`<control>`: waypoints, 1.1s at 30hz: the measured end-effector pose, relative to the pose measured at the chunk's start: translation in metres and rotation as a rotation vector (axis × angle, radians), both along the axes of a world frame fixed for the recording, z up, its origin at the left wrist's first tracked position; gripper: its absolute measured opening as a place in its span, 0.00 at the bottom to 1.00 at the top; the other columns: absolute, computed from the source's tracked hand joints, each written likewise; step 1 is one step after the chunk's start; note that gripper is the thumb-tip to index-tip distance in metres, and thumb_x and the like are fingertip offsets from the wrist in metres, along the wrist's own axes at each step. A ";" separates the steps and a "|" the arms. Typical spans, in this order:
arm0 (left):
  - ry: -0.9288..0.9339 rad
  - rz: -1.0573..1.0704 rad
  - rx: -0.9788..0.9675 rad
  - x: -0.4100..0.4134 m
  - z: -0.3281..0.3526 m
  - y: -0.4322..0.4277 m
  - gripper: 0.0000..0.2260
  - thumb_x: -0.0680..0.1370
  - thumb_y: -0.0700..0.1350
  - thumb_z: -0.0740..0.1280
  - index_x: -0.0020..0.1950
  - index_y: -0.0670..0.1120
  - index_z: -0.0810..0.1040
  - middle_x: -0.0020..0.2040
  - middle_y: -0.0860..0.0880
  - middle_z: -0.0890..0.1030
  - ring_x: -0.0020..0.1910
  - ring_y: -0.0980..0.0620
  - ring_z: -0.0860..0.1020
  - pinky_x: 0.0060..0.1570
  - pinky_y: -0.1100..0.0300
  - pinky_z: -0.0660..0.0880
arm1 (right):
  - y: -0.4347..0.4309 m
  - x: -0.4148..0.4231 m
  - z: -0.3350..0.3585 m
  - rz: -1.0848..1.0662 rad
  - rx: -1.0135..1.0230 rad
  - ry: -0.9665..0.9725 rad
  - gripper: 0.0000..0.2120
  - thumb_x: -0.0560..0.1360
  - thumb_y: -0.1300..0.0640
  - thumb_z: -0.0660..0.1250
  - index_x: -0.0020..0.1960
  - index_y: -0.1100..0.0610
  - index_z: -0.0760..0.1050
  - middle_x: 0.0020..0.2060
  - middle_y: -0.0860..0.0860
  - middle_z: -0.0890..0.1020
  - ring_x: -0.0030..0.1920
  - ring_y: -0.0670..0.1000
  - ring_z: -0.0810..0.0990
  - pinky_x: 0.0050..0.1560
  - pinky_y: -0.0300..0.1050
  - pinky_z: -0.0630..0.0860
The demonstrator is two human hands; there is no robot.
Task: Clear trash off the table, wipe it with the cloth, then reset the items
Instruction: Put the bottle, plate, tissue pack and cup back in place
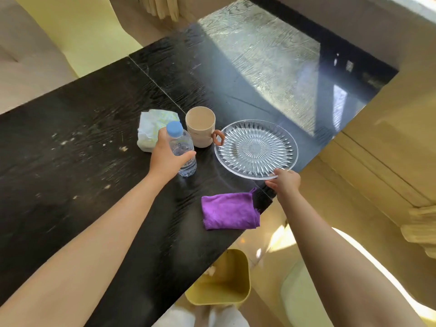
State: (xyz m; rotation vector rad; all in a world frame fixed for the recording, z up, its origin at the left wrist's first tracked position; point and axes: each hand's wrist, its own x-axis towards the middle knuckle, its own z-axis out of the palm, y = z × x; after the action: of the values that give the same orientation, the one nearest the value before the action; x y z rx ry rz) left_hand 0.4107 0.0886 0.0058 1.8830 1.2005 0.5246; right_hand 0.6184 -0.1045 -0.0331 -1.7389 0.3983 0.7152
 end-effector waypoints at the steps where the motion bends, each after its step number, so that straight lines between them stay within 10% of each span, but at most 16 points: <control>1: 0.002 -0.002 -0.003 -0.001 0.001 -0.001 0.35 0.67 0.47 0.76 0.66 0.45 0.61 0.57 0.52 0.71 0.54 0.55 0.69 0.53 0.62 0.65 | -0.004 -0.003 0.004 -0.004 -0.006 -0.011 0.09 0.74 0.70 0.62 0.38 0.60 0.69 0.31 0.55 0.73 0.23 0.51 0.76 0.21 0.38 0.77; 16: -0.081 0.111 -0.054 -0.111 0.029 -0.007 0.32 0.67 0.48 0.76 0.65 0.47 0.64 0.59 0.48 0.75 0.55 0.50 0.73 0.51 0.56 0.68 | -0.055 -0.070 0.052 0.007 -0.034 -0.088 0.06 0.73 0.72 0.61 0.44 0.64 0.71 0.34 0.59 0.74 0.28 0.55 0.75 0.18 0.36 0.74; 33: -0.034 0.648 -0.040 -0.351 0.047 -0.060 0.30 0.68 0.48 0.75 0.65 0.48 0.64 0.55 0.52 0.71 0.52 0.54 0.72 0.49 0.59 0.71 | 0.012 -0.242 0.058 0.591 0.164 0.031 0.07 0.75 0.73 0.58 0.43 0.65 0.71 0.30 0.57 0.71 0.17 0.43 0.74 0.17 0.32 0.70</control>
State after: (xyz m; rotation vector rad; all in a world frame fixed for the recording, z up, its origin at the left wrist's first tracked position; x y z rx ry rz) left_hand 0.0597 0.0285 0.0523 1.4160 1.7842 0.8604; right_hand 0.3762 -0.0926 0.0248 -1.6953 -0.1680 1.1596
